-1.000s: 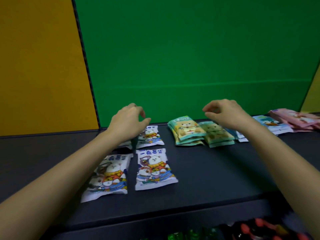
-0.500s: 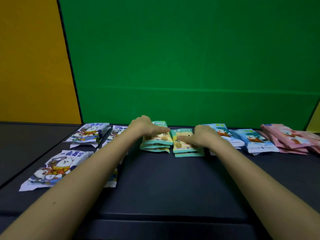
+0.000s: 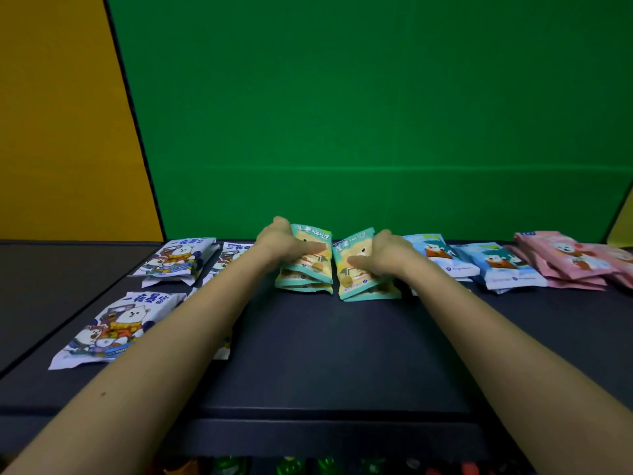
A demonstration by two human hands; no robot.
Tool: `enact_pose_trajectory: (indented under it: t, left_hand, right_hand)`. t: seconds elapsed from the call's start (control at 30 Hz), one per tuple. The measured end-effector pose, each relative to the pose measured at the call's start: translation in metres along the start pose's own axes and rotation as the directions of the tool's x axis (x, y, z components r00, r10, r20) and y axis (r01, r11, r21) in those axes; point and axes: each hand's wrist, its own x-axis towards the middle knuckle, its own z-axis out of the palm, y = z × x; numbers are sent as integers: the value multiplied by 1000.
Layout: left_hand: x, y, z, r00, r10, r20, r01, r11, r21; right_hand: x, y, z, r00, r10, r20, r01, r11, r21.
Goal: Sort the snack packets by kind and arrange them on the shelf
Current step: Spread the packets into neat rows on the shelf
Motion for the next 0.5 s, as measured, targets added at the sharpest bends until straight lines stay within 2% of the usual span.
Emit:
enact_pose_trajectory:
  t: [0.1, 0.17, 0.2, 0.3, 0.37, 0.43, 0.5]
  left_hand:
    - [-13, -5, -9, 999, 24, 23, -20, 987, -157]
    - [-32, -14, -15, 998, 47, 36, -38, 975, -221]
    - [-43, -20, -16, 996, 61, 67, -44, 971, -236]
    - [-79, -38, -10, 968, 115, 222, -59, 968, -244]
    - [-100, -44, -5, 949, 160, 272, -136, 985, -104]
    - [-116, -45, -1, 946, 197, 257, -239, 960, 145]
    - [-127, -42, 2, 960, 229, 164, -281, 826, 489]
  right_hand:
    - [-19, 2, -1, 985, -17, -174, 55, 974, 218]
    - [-41, 13, -6, 973, -61, -221, 134, 933, 335]
    - [-55, 19, -7, 977, -78, -199, 152, 908, 390]
    - [-95, 35, 0, 992, -122, -13, 110, 843, 527]
    - [-112, 38, 9, 990, -133, 39, 100, 882, 461]
    - [-121, 38, 16, 991, -135, 10, 125, 941, 316]
    - [-127, 37, 16, 990, -141, -31, 144, 980, 138]
